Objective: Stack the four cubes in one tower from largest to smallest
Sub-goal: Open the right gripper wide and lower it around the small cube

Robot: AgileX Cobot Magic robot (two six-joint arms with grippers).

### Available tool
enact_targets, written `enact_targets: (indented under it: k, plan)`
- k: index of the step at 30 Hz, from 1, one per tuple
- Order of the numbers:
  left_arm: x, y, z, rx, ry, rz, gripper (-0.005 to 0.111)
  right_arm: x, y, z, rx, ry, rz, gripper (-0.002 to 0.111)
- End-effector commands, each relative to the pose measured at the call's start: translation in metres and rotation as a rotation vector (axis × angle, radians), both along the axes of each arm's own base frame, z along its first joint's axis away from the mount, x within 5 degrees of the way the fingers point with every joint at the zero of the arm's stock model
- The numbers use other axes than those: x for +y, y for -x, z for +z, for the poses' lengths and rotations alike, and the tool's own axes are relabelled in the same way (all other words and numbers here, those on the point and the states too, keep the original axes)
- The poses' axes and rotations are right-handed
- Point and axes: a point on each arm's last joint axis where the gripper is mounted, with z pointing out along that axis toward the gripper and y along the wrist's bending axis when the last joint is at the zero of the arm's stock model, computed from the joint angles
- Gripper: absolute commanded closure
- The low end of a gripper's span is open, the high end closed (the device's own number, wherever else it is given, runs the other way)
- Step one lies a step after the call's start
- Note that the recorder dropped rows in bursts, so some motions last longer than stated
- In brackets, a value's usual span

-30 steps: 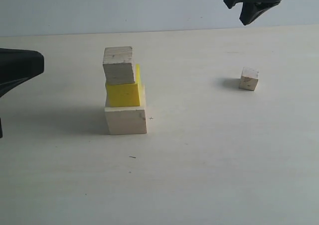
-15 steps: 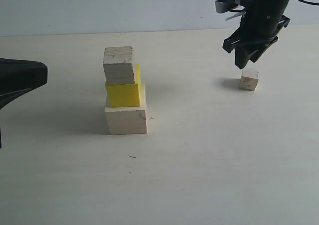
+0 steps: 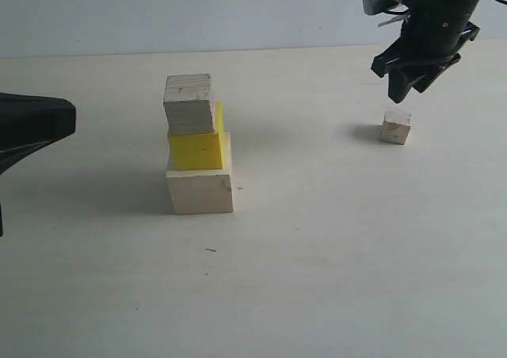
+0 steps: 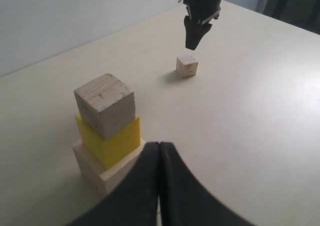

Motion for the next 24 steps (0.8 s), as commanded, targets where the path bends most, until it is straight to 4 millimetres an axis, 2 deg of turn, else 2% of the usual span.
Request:
enact_targets:
  k: [1,3,8,12,14,16,20,24]
  plan:
    - [0.000,0.002,0.000,0.002,0.004,-0.007,0.107,-0.028,-0.003,0.008,-0.032,-0.018,-0.065,0.062]
    - [0.000,0.002,0.000,-0.002,-0.002,-0.008,0.107,-0.031,-0.003,0.008,-0.022,-0.084,-0.082,0.062]
    - [0.000,0.002,0.000,-0.006,-0.008,-0.009,0.107,-0.021,0.000,0.010,-0.006,-0.200,0.016,0.062]
    - [0.000,0.002,0.000,-0.007,-0.007,-0.007,0.107,-0.026,0.001,0.009,0.039,-0.180,-0.241,0.062]
    - [0.000,0.002,0.000,-0.007,-0.007,-0.007,0.107,-0.032,0.003,0.007,0.075,-0.126,-0.493,0.062]
    - [0.001,0.001,0.001,-0.011,-0.004,-0.004,0.107,-0.033,0.003,0.007,0.088,-0.134,-0.662,0.062]
    - [0.001,0.001,0.001,-0.023,-0.003,0.003,0.107,-0.027,0.002,0.008,0.116,-0.207,-0.704,0.062]
    - [0.001,0.001,0.001,-0.026,-0.007,0.002,0.107,-0.012,0.001,0.009,0.107,-0.224,-0.677,0.062]
